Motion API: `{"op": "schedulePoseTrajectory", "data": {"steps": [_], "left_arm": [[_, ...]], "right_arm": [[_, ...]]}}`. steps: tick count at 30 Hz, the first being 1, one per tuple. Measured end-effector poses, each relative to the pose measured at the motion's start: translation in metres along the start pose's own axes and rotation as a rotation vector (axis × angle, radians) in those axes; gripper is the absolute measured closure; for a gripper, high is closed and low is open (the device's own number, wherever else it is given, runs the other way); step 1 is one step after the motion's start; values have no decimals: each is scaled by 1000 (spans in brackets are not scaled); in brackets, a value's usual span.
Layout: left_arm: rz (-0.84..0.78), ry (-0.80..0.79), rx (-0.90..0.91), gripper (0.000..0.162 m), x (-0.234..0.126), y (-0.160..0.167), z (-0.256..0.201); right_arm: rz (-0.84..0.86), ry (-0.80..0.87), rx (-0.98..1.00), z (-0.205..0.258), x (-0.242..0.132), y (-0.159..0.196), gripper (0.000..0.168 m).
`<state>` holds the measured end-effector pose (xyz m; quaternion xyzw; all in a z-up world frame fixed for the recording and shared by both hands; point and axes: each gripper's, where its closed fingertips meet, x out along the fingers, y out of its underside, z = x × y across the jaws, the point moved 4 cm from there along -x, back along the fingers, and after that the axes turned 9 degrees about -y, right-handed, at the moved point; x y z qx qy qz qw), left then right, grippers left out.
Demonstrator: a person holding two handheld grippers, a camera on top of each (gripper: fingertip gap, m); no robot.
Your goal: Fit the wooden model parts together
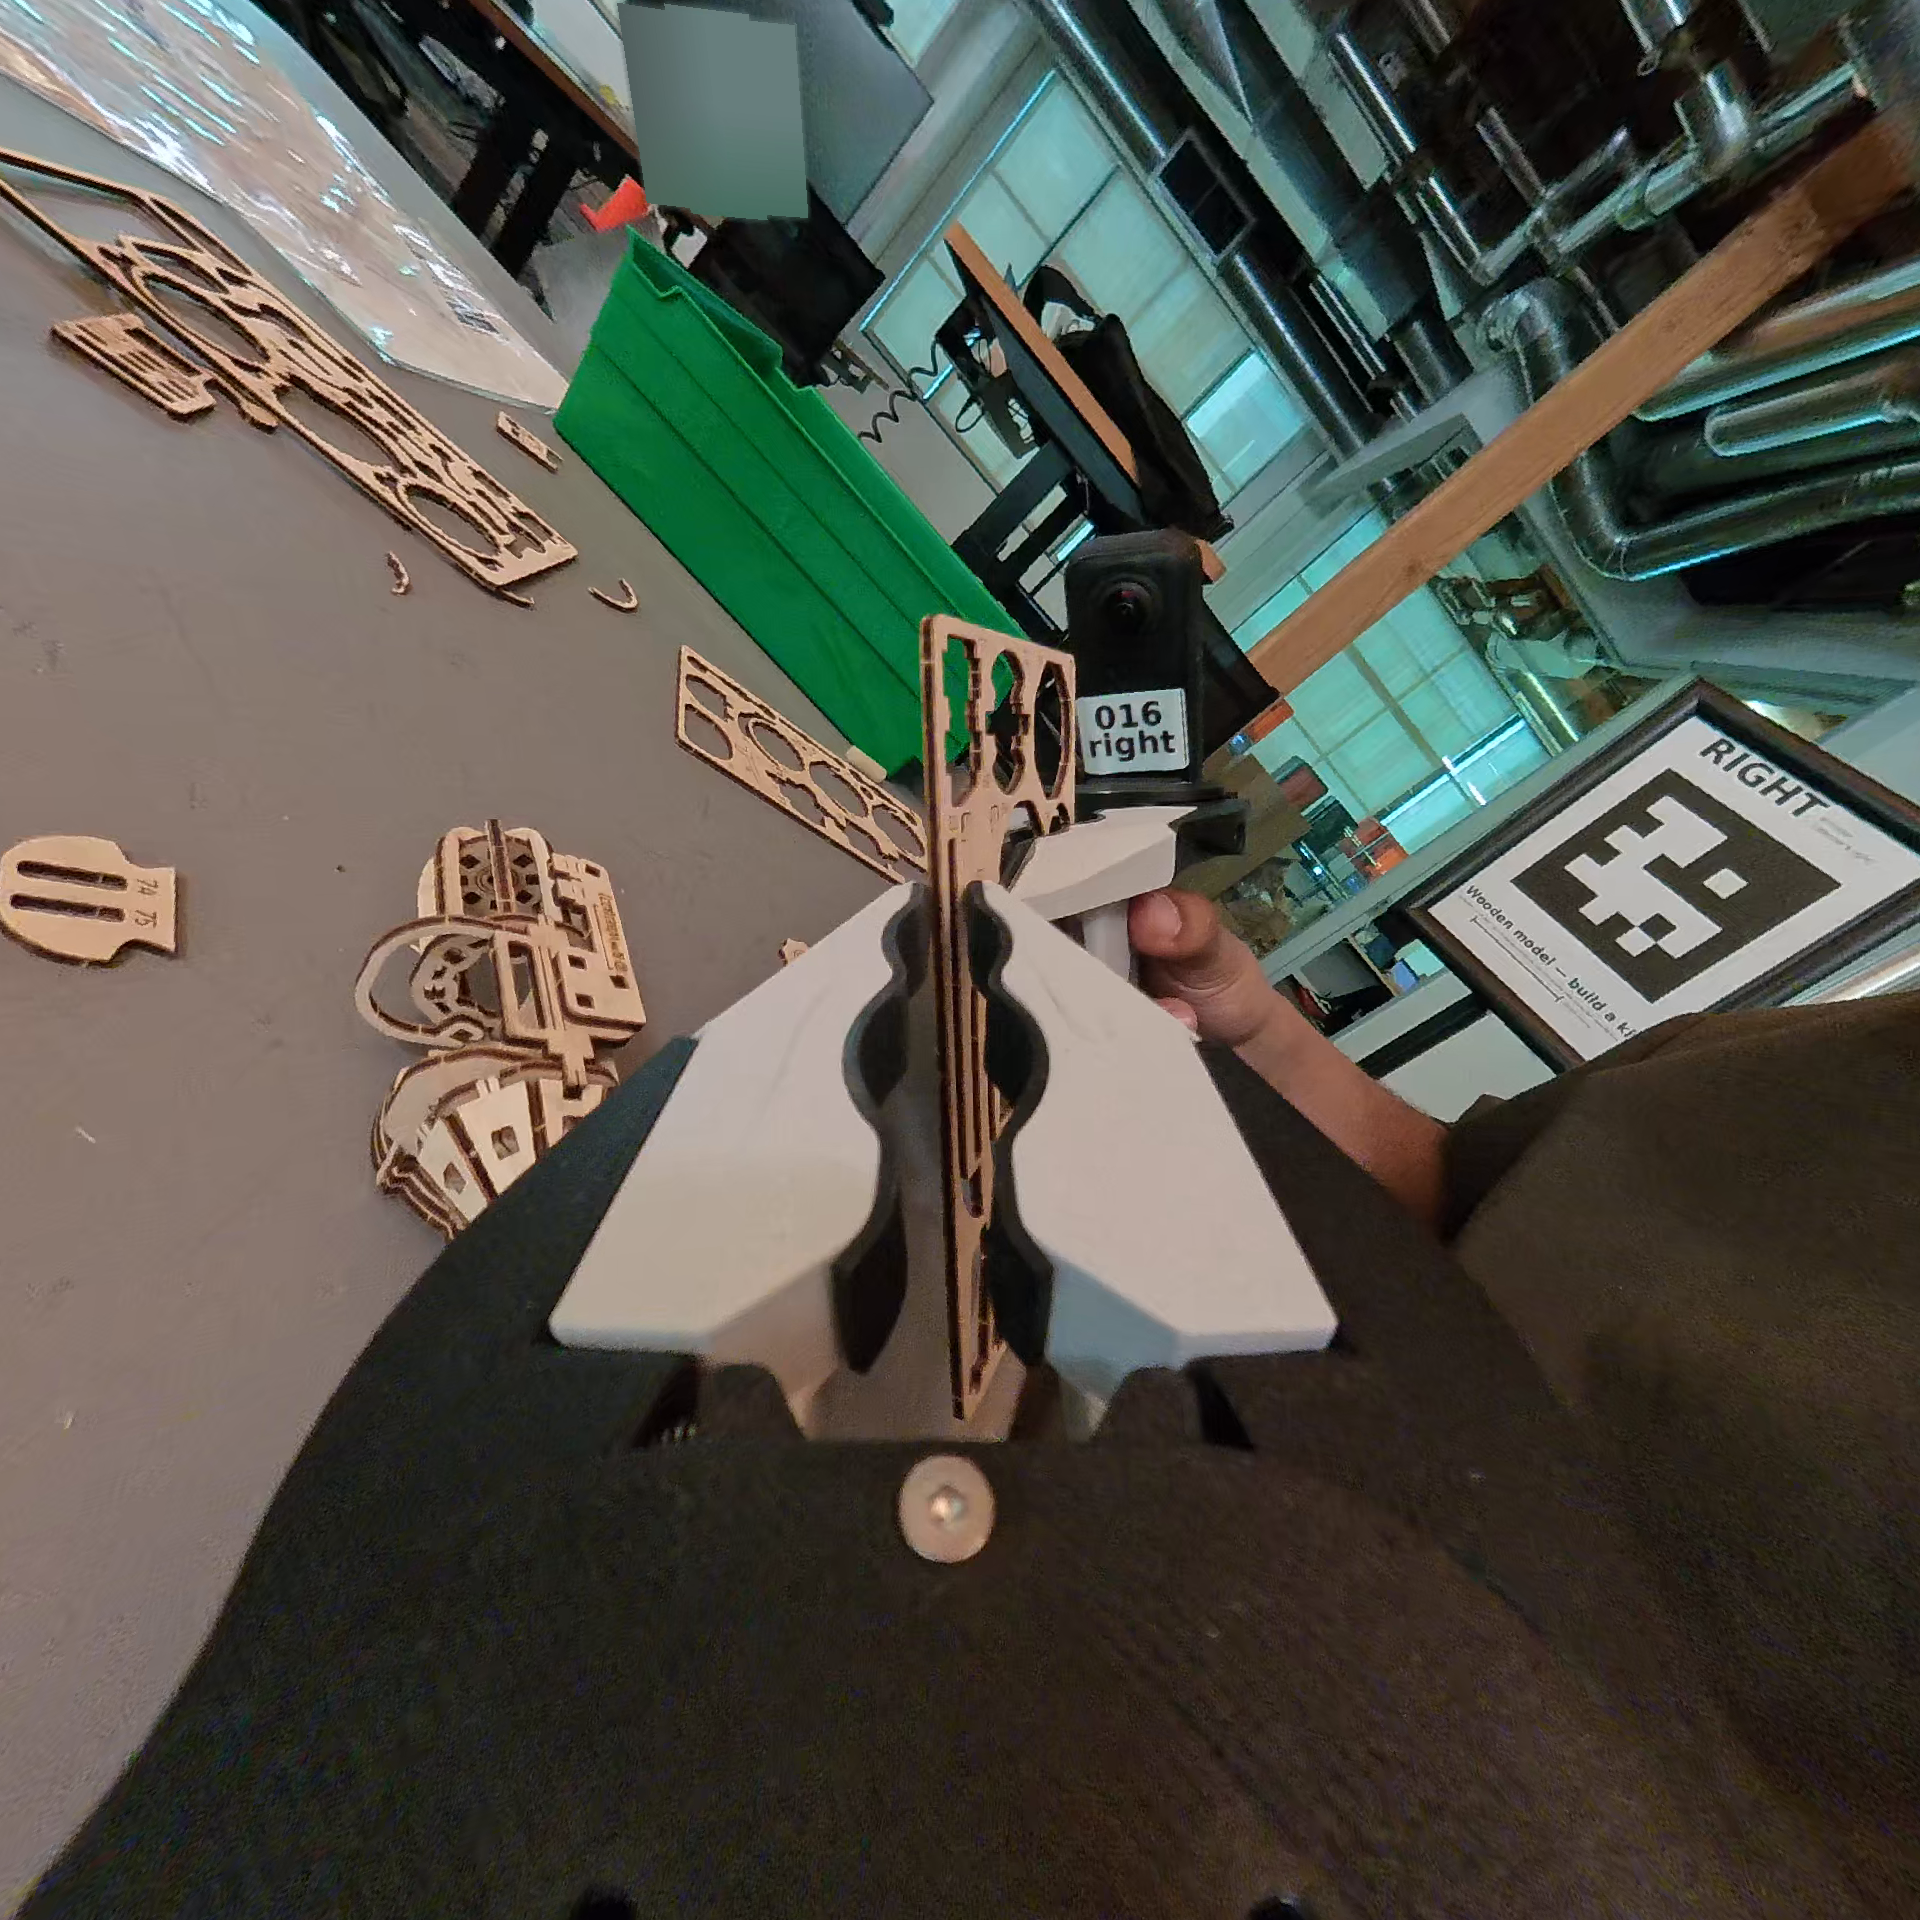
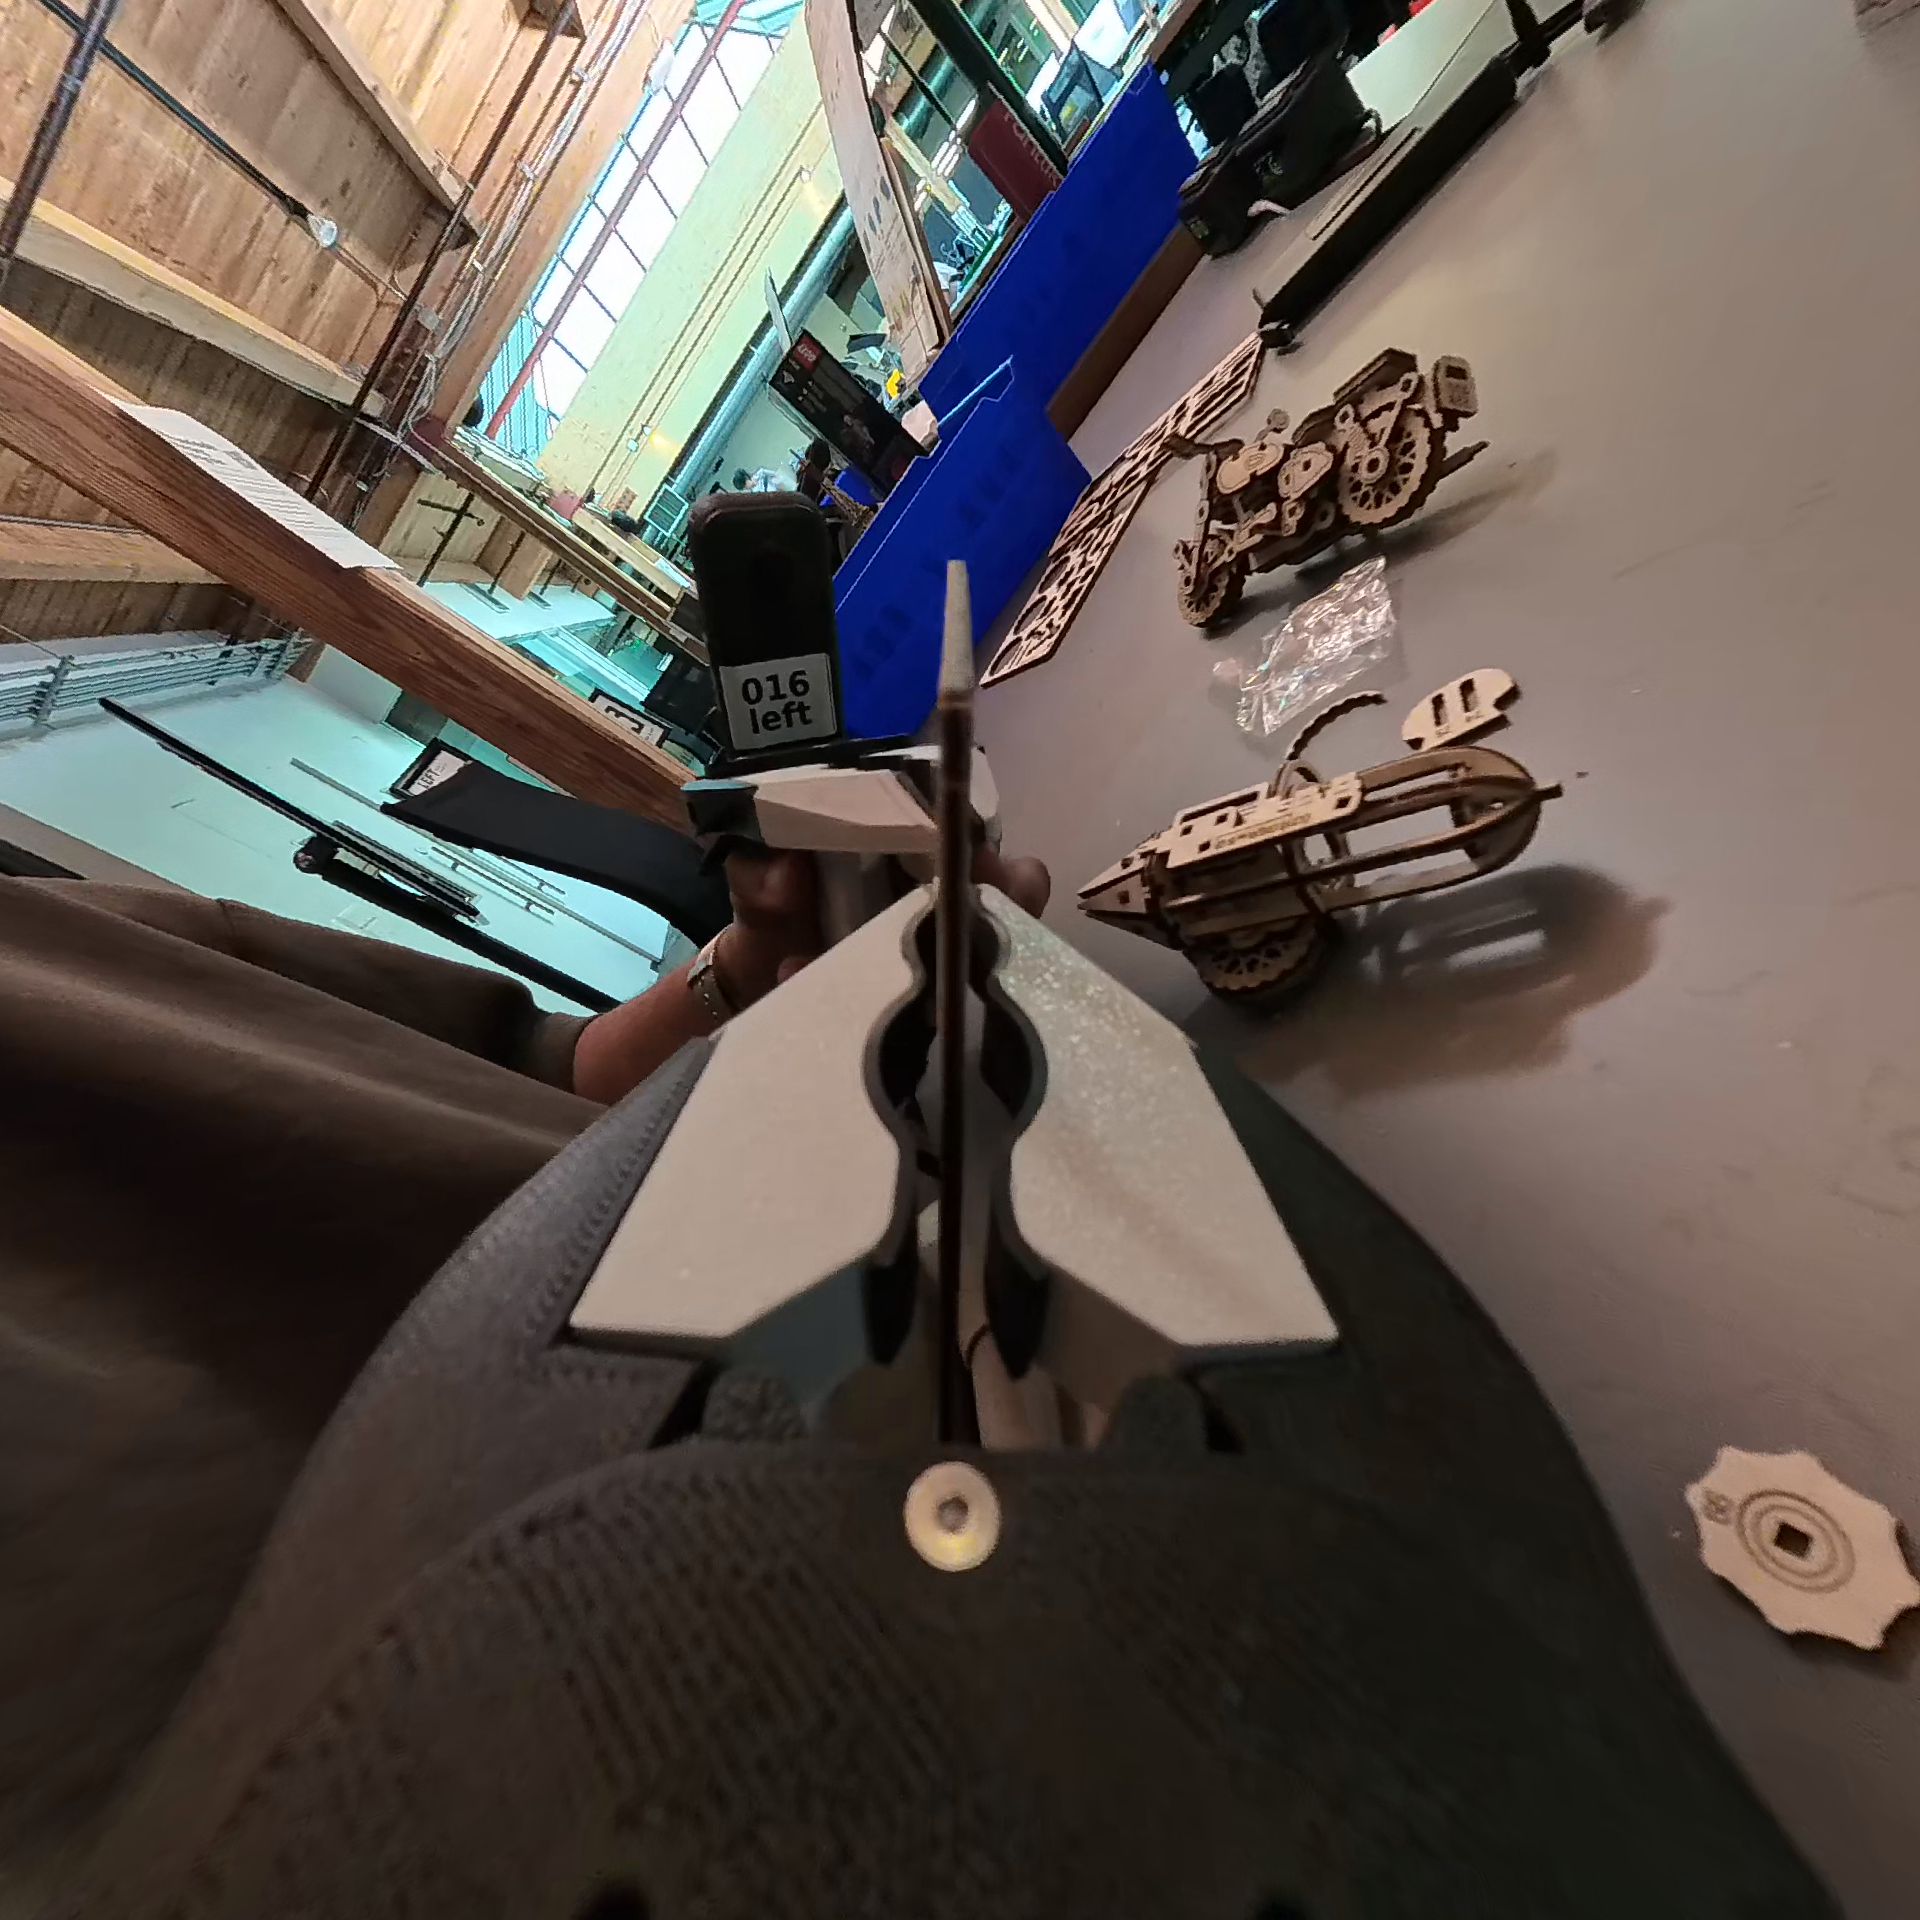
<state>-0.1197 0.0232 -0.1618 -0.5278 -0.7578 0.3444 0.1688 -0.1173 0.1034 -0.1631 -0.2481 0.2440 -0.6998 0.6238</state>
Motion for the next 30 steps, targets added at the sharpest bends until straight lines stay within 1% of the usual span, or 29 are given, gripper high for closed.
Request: {"op": "schedulePoseTrajectory", "data": {"steps": [6,13,19,22,30], "left_arm": [[-3,-19,7,158,1,0,1],[-6,-77,39,157,3,1,4],[12,-95,-9,157,4,3,8],[41,-67,-33,158,3,3,8],[58,-143,8,157,4,7,13]], "right_arm": [[2,18,-7,-2,0,0,168],[13,58,-39,-4,0,0,167],[31,89,-59,-6,0,1,167],[40,85,-63,-5,0,2,167],[76,149,-113,-9,1,4,168]]}}
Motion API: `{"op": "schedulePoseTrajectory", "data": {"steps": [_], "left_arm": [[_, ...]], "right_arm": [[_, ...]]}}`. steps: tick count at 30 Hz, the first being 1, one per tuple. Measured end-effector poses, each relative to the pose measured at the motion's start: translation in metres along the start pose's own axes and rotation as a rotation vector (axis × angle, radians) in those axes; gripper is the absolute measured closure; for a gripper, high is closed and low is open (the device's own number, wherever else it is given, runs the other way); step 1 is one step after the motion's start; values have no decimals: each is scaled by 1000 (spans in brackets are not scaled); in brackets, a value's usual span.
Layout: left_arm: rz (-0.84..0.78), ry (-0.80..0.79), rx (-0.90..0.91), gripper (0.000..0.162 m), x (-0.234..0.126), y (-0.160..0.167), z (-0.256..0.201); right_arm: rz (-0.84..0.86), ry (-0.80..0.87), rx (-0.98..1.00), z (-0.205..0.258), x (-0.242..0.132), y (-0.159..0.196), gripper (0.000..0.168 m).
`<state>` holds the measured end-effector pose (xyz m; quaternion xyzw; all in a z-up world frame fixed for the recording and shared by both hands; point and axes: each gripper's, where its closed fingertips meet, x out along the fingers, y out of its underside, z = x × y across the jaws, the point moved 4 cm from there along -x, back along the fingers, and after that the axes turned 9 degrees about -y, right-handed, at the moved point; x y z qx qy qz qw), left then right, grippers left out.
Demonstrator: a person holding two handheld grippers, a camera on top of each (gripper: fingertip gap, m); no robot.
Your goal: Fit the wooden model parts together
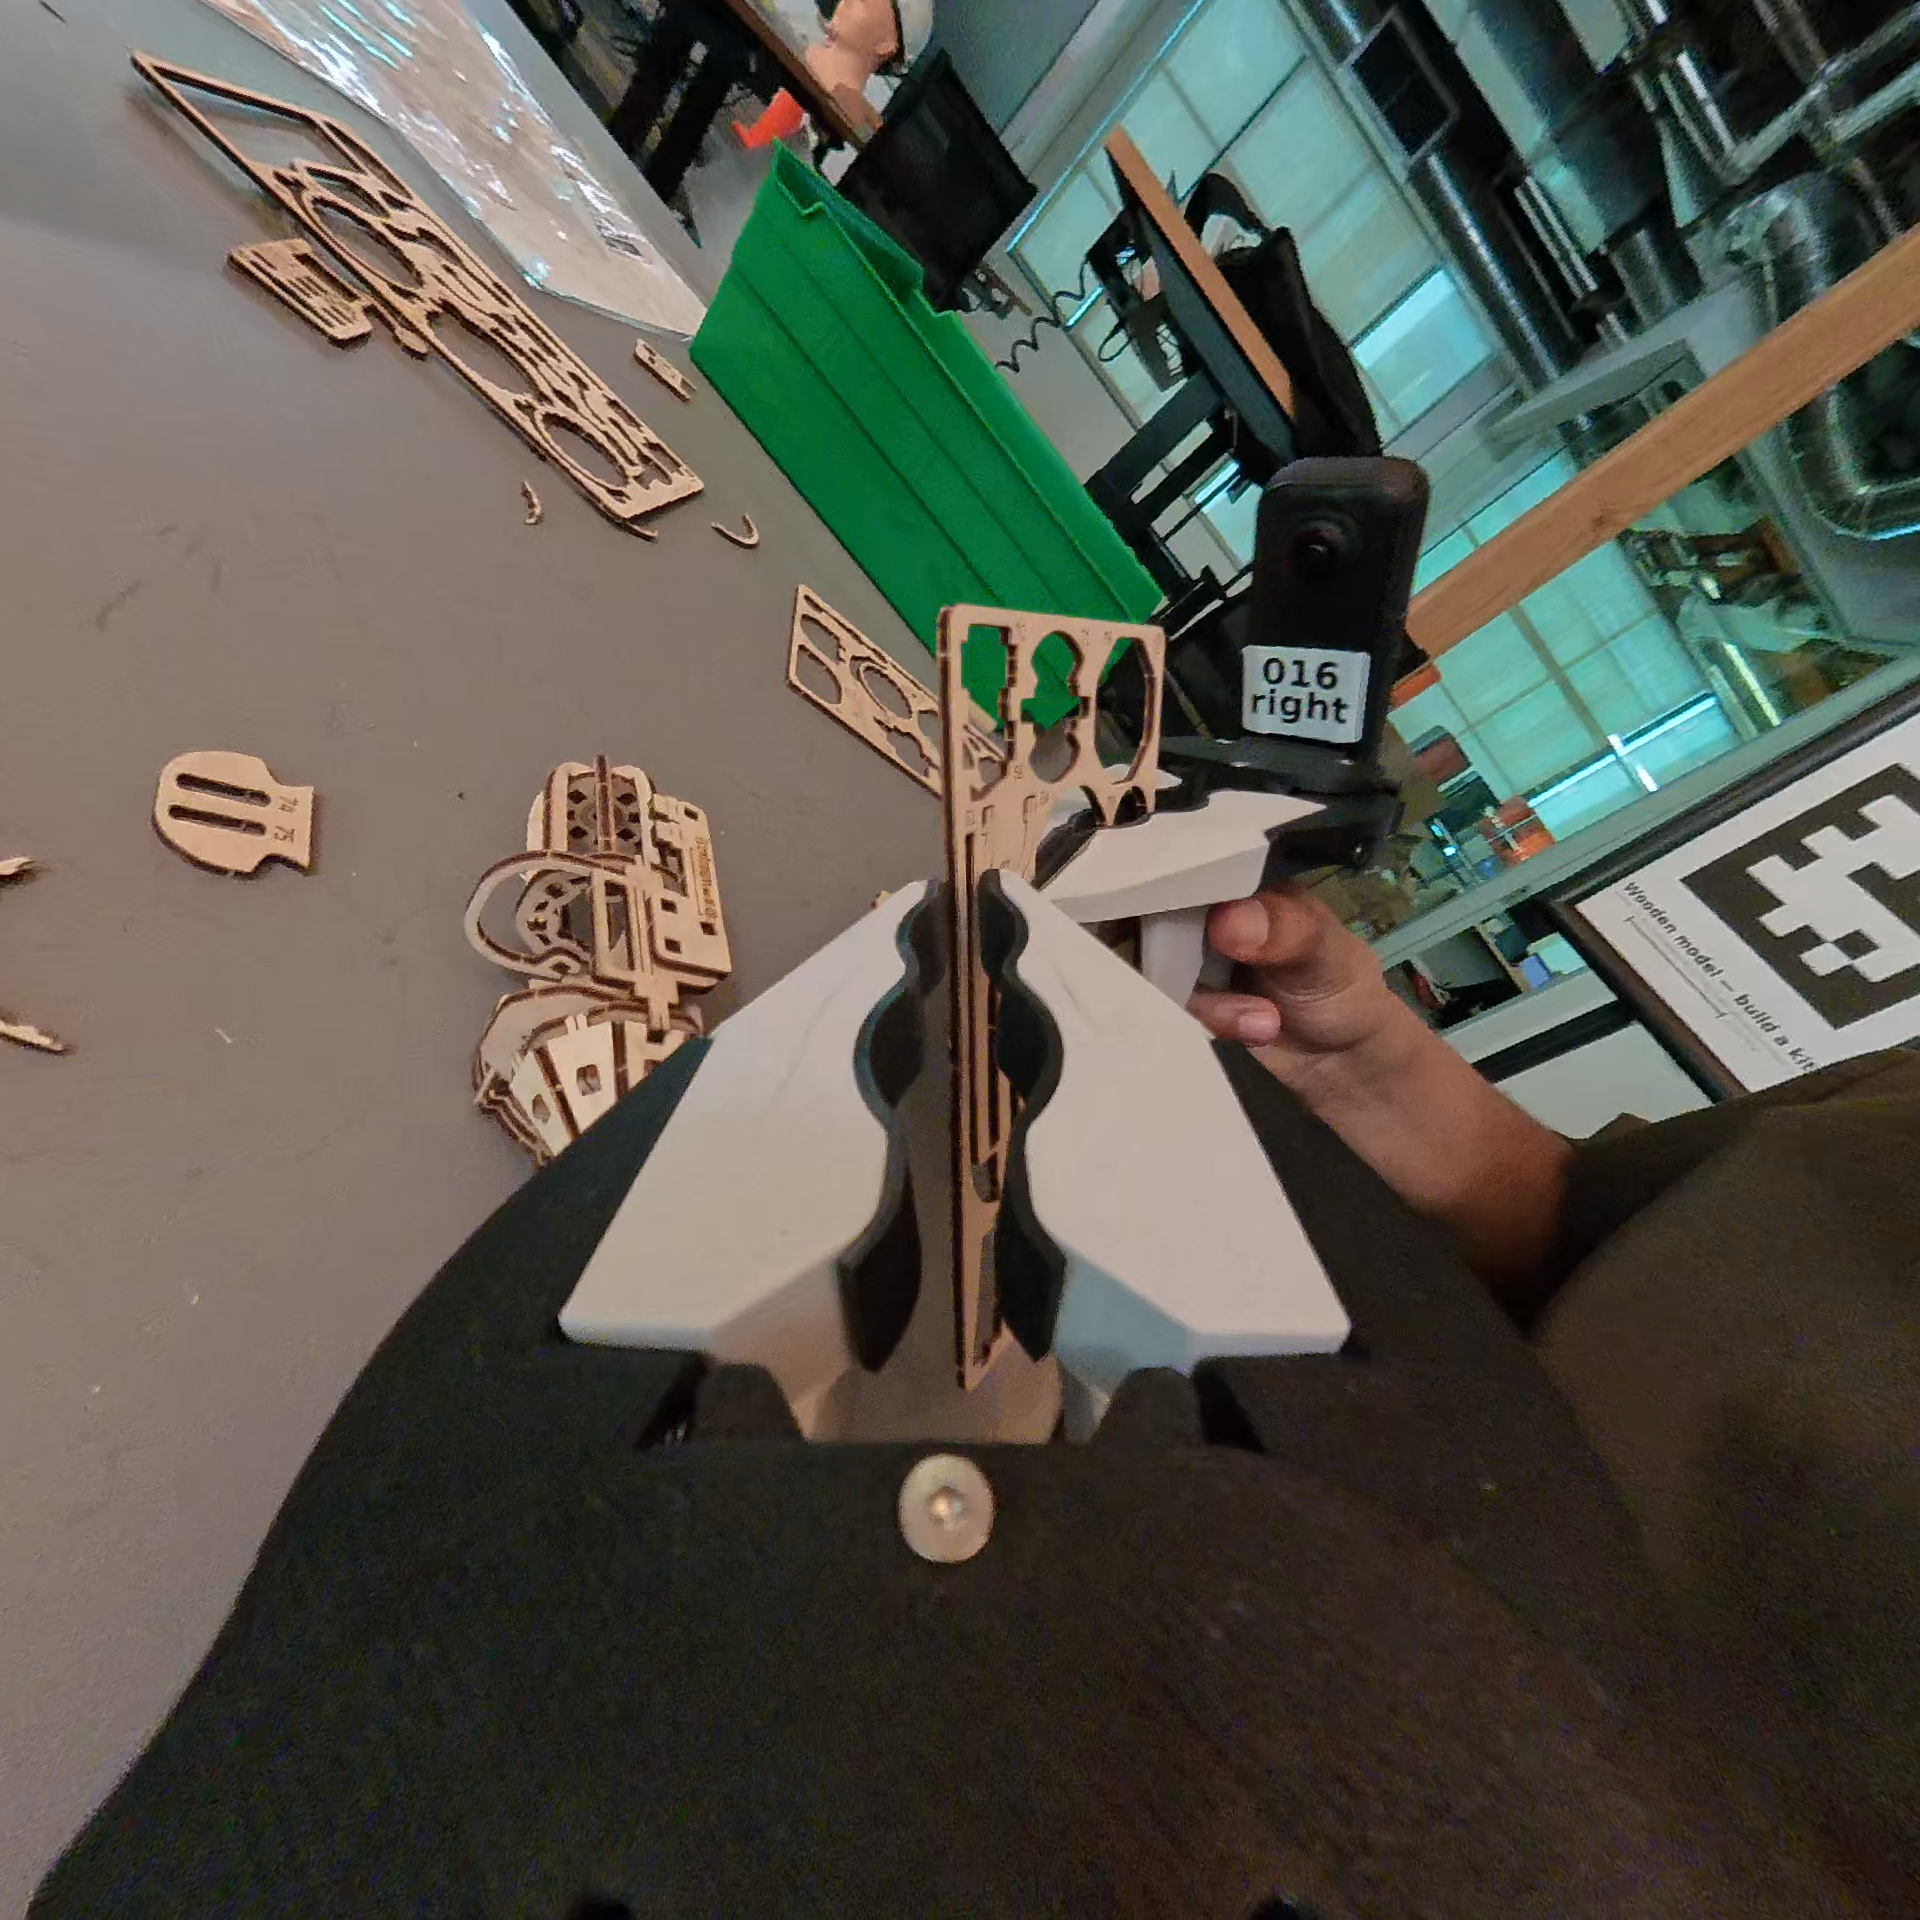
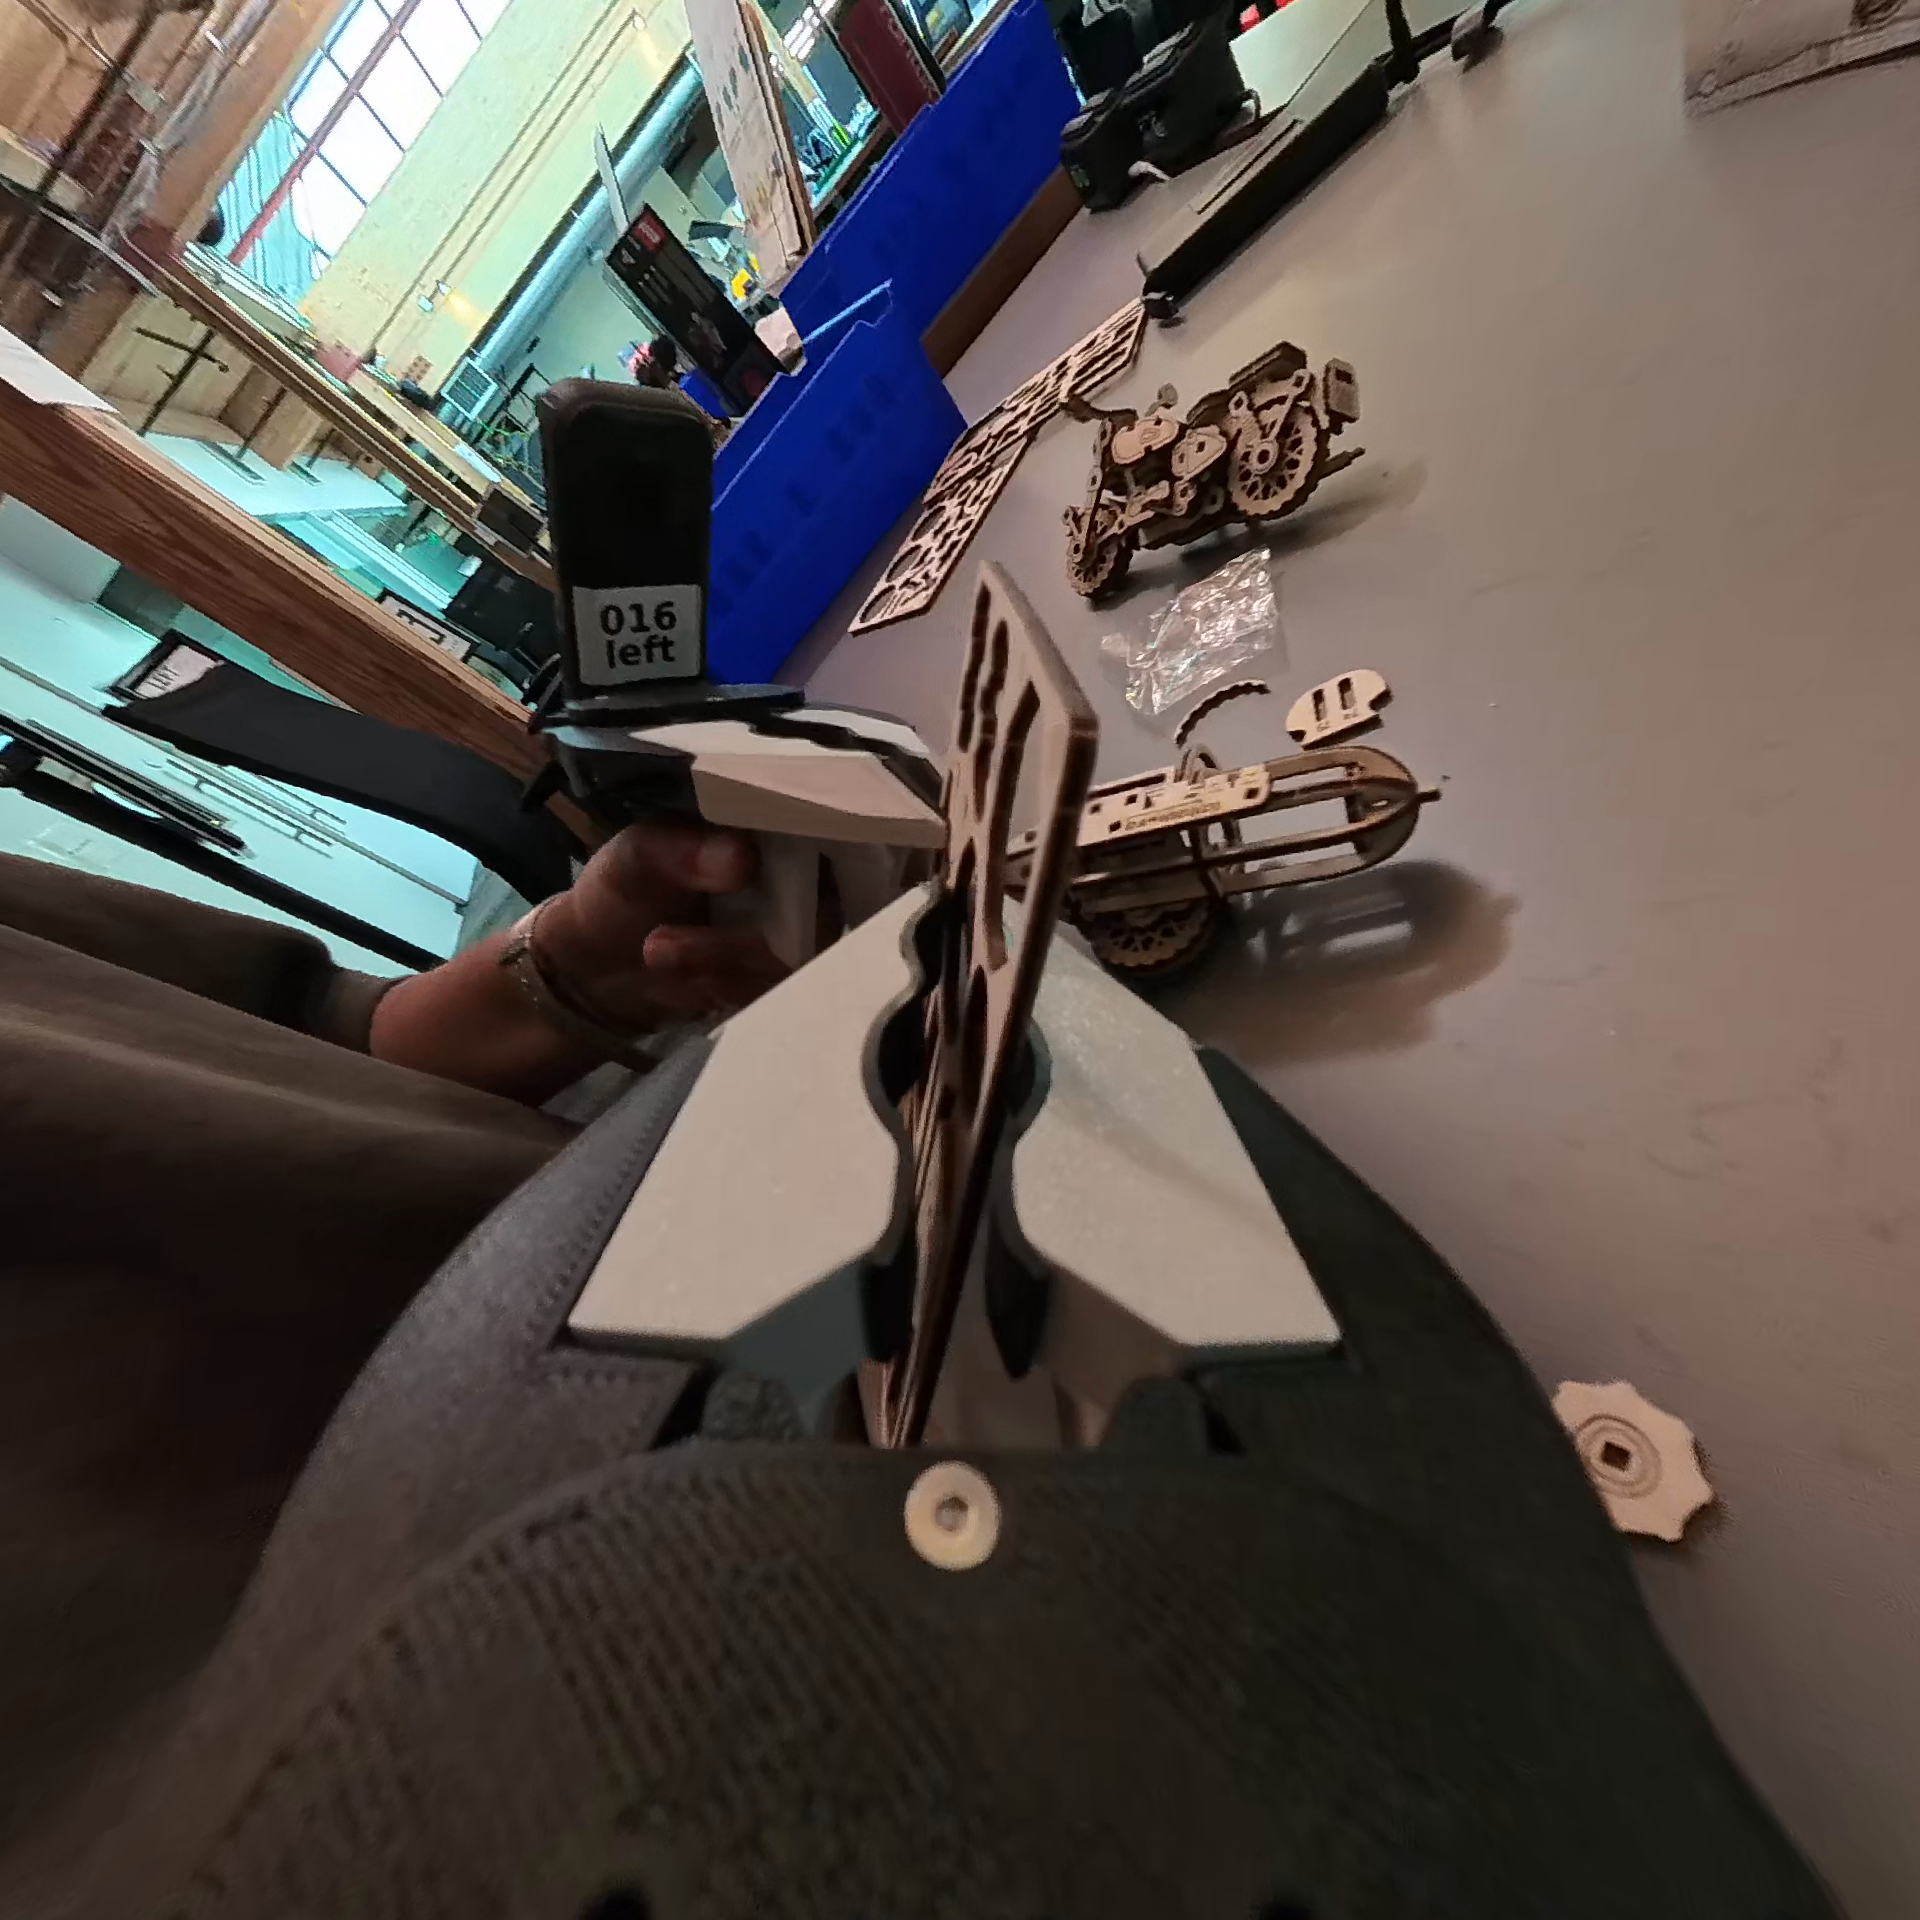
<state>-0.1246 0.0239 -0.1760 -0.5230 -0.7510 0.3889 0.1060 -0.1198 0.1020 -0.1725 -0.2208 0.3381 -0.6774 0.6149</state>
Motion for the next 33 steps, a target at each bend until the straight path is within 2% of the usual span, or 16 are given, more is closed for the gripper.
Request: {"op": "schedulePoseTrajectory", "data": {"steps": [9,11,17,33], "left_arm": [[8,-57,73,156,0,1,-1],[-5,-26,38,156,0,0,-4],[-41,-19,19,157,2,-1,-7],[-58,-21,29,157,3,1,-8]], "right_arm": [[24,37,-79,0,0,0,167],[-26,53,-71,-1,-1,-5,158],[-69,95,-77,-3,-4,-9,151],[-138,-4,69,-4,-10,-12,162]]}}
